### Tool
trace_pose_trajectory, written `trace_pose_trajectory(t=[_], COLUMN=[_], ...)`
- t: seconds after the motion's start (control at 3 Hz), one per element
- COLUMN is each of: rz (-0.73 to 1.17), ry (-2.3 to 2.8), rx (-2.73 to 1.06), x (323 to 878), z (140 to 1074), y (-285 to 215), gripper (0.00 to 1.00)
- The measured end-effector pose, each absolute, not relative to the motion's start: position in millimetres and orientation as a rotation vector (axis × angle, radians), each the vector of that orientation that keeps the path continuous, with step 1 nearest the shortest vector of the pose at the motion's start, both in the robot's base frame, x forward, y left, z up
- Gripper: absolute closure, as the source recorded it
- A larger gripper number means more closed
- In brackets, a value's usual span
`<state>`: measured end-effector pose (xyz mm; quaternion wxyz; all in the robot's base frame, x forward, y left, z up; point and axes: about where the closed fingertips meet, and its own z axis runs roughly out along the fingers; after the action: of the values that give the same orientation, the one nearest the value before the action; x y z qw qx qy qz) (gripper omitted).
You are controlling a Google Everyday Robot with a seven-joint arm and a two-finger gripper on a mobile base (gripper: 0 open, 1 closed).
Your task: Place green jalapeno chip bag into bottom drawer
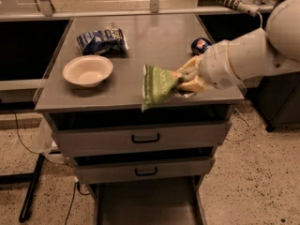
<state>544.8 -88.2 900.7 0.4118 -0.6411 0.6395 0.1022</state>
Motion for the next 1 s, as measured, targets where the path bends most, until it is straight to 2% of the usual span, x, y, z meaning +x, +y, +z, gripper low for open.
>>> trace_pose_trajectory(t=[0.67,1.0], rz=[0.216,0.255], ry=[1.663,1.744], rx=[-1.609,-1.576], x=[461.3,438.0], z=[851.2,780.9], y=[-130.5,-134.5], gripper=[1.00,1.00])
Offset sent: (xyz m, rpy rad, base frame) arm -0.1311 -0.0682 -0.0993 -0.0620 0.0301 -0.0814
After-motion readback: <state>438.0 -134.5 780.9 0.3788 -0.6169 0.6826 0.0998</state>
